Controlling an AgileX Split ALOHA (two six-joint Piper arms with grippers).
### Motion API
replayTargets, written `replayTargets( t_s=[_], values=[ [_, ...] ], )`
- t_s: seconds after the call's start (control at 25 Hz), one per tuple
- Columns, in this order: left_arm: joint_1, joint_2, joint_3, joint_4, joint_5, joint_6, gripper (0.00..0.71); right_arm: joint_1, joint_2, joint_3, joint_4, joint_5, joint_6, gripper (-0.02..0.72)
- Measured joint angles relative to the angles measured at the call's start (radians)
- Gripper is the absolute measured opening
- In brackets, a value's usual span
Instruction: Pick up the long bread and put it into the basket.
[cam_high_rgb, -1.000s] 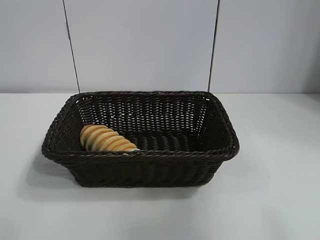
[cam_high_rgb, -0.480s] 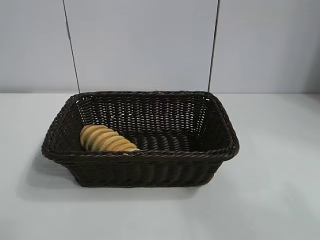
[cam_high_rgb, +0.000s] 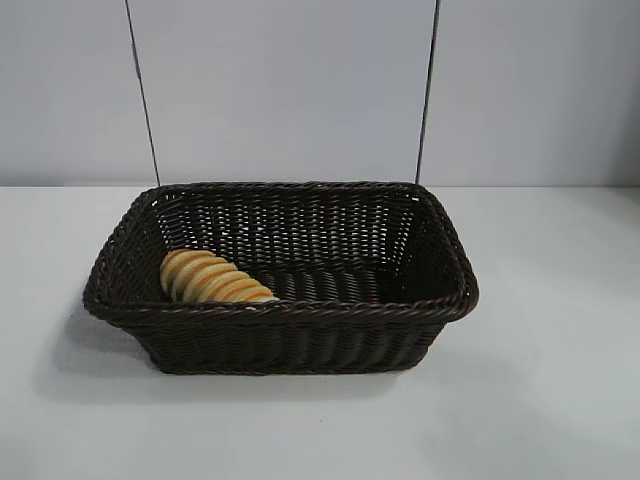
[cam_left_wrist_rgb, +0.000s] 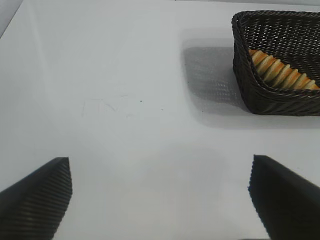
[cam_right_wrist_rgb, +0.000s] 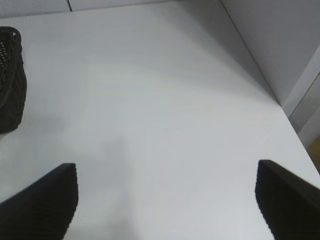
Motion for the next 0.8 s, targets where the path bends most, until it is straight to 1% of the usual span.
replayTargets(
  t_s=[0.16, 0.8],
  values=[
    [0.0, 0.0, 0.0, 0.0, 0.0, 0.0, 0.695, 0.0, 0.0, 0.001, 0.024, -0.003, -0.001, 0.684],
    [0.0, 0.0, 0.0, 0.0, 0.0, 0.0, 0.695, 0.0, 0.0, 0.001, 0.029, -0.016, -0.001, 0.684]
  ],
)
